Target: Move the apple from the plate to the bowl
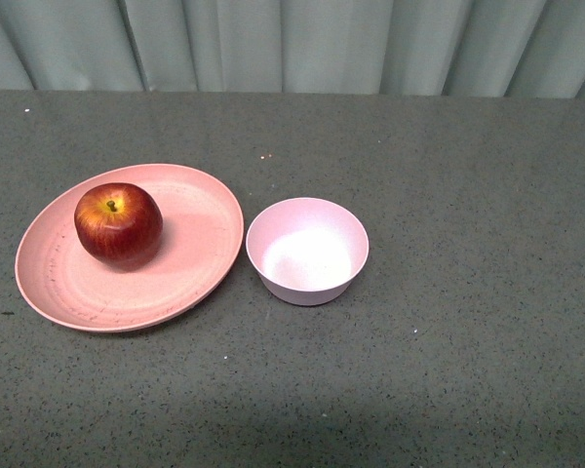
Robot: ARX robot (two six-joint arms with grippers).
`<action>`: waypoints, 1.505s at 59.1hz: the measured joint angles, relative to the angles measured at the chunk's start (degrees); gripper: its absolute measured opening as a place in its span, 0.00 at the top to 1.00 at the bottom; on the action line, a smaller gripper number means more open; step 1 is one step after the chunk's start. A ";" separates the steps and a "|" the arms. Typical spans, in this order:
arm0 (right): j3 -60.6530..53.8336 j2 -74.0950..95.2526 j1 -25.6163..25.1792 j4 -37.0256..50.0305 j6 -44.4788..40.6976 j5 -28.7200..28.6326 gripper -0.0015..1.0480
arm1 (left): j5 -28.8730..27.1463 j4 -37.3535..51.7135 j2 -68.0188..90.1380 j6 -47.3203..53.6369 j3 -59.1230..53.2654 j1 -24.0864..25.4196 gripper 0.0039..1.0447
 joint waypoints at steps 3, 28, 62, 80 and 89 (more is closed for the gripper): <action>0.00 -1.42 0.00 -1.38 0.00 0.02 0.99 | 0.00 0.00 0.00 0.00 0.00 0.00 0.06; 0.00 -10.95 0.00 -10.67 0.00 0.00 0.99 | 0.00 0.00 0.00 0.00 0.00 0.00 0.06; 0.04 -24.79 0.00 -24.92 0.00 -0.13 0.99 | 0.00 0.00 0.00 0.00 0.00 0.00 0.06; 0.04 -24.83 0.00 -24.94 0.02 -0.13 0.55 | 6.78 2.01 14.88 -2.51 1.33 2.01 0.06; 0.04 -24.85 0.00 -24.94 0.00 -0.15 0.30 | 6.49 16.74 33.16 -3.48 4.37 1.68 0.06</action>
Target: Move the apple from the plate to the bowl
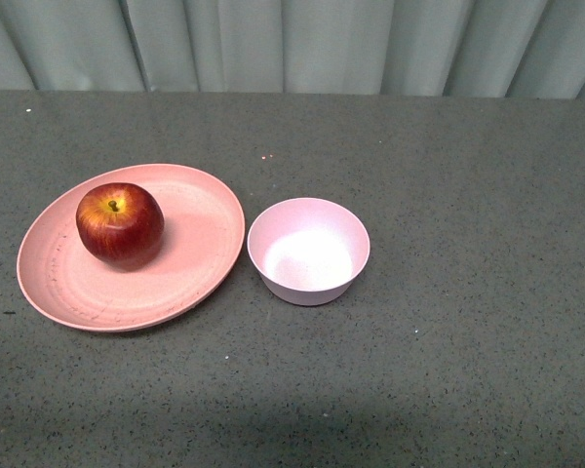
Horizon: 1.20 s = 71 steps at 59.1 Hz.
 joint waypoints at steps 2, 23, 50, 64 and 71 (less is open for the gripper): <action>0.00 0.00 0.00 0.00 0.00 0.00 0.23 | 0.11 4.20 5.97 0.02 1.46 -0.79 0.06; 0.00 0.02 0.00 0.00 0.04 0.00 0.09 | -1.25 22.34 53.16 2.10 21.99 -8.48 0.06; 0.00 0.02 0.00 0.00 0.04 0.02 0.09 | -5.51 24.20 78.40 4.70 35.58 -11.15 0.06; 0.00 0.00 0.00 0.00 0.04 0.00 0.09 | -5.86 22.95 81.46 4.37 36.41 -10.99 0.06; 0.00 0.02 0.00 0.00 0.04 0.00 0.09 | -5.81 22.23 82.44 4.35 36.44 -10.97 0.06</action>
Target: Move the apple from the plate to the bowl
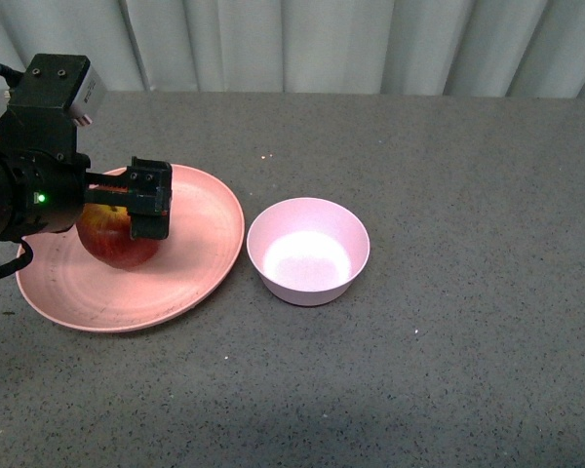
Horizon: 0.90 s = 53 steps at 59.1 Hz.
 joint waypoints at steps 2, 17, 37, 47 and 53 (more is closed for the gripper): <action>0.00 -0.02 0.00 0.00 0.00 0.02 0.09 | -0.07 -0.81 0.26 -0.04 0.07 0.00 0.06; 0.00 -0.02 0.00 0.00 0.00 0.00 0.09 | -0.31 -2.91 1.95 0.85 0.39 0.02 0.06; 0.00 -0.02 0.00 0.00 0.00 0.02 0.09 | 1.25 -2.58 0.74 -0.57 -0.09 -0.31 0.23; 0.00 -0.02 0.00 0.00 0.00 0.00 0.09 | 2.86 -3.06 -5.25 -3.76 -1.33 -2.82 0.24; 0.00 -0.02 0.00 0.00 0.00 0.00 0.09 | 3.43 -3.21 -8.72 -5.09 -1.31 -5.42 0.24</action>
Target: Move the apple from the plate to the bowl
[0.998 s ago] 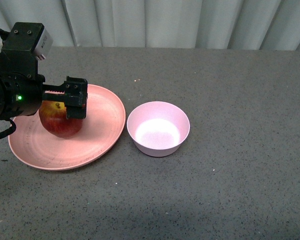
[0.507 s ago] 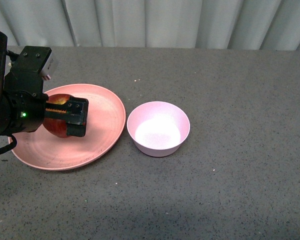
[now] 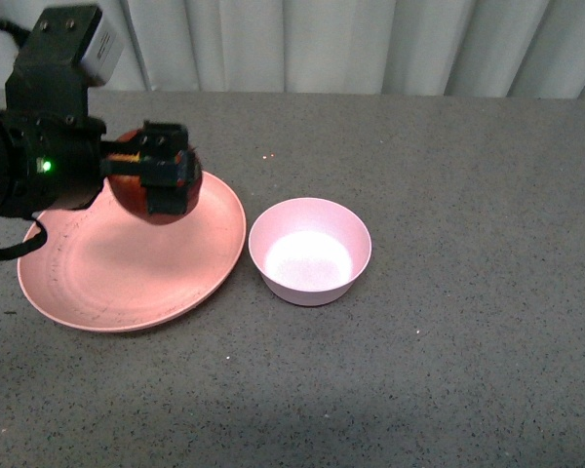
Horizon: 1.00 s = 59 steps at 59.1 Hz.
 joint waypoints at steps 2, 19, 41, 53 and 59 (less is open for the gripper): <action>0.00 0.00 0.00 0.00 0.00 0.00 0.09 | 0.09 -0.09 -0.79 -0.26 0.04 -1.05 0.24; 0.00 0.00 0.00 0.00 0.00 0.02 0.09 | 1.84 0.87 0.63 -1.95 0.35 -9.31 0.24; 0.00 0.00 0.00 0.00 0.00 0.02 0.09 | -0.11 0.35 6.73 -2.27 6.21 -14.12 0.24; 0.00 0.00 0.00 0.00 0.00 0.00 0.09 | -0.92 0.35 9.49 -2.03 7.82 -15.72 0.24; 0.00 0.00 0.00 0.00 0.00 0.02 0.09 | -1.07 0.31 10.56 -1.84 8.50 -16.00 0.24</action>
